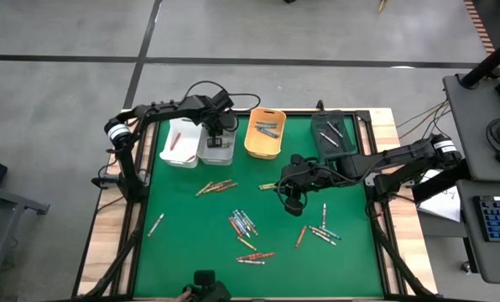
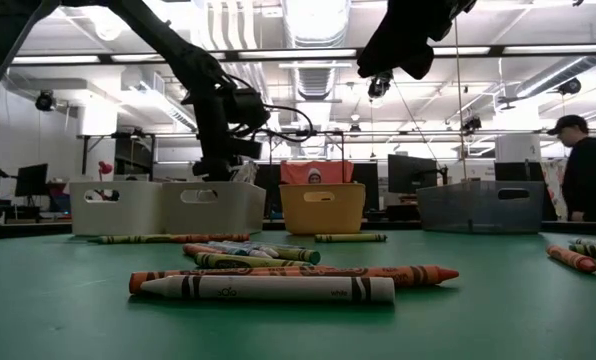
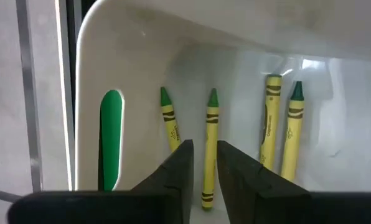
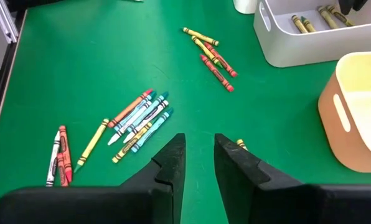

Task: Sort crayons
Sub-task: Put the white crayon into the black bin

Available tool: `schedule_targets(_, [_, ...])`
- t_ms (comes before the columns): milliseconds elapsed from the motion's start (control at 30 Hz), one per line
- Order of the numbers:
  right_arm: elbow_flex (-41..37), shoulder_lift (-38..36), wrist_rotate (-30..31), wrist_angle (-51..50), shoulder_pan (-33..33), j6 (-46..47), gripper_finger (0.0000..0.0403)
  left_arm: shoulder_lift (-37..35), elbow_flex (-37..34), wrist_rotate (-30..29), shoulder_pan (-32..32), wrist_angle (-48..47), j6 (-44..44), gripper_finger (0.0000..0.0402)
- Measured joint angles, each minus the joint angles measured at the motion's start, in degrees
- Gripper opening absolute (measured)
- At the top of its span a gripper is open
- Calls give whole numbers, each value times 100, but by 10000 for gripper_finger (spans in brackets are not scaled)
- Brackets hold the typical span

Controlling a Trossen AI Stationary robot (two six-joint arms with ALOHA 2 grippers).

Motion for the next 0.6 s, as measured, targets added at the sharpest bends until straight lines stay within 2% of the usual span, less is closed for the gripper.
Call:
schedule_targets(167, [0,0,-2,-1,0,186,68,-179,-2,42,-31,-79,-293,58])
schedule_targets(267, [0,0,-4,-3,0,333,69,-438,-2,304,-86,-186,-602,58])
schedule_targets(433, [0,0,-8,-4,0,704,72,-1132,-20,957,-272,-244,-1294,52])
schedule_targets(600, [0,0,-5,-8,-36,1370,68,-1961,-259,979,-693,4,-2220,44])
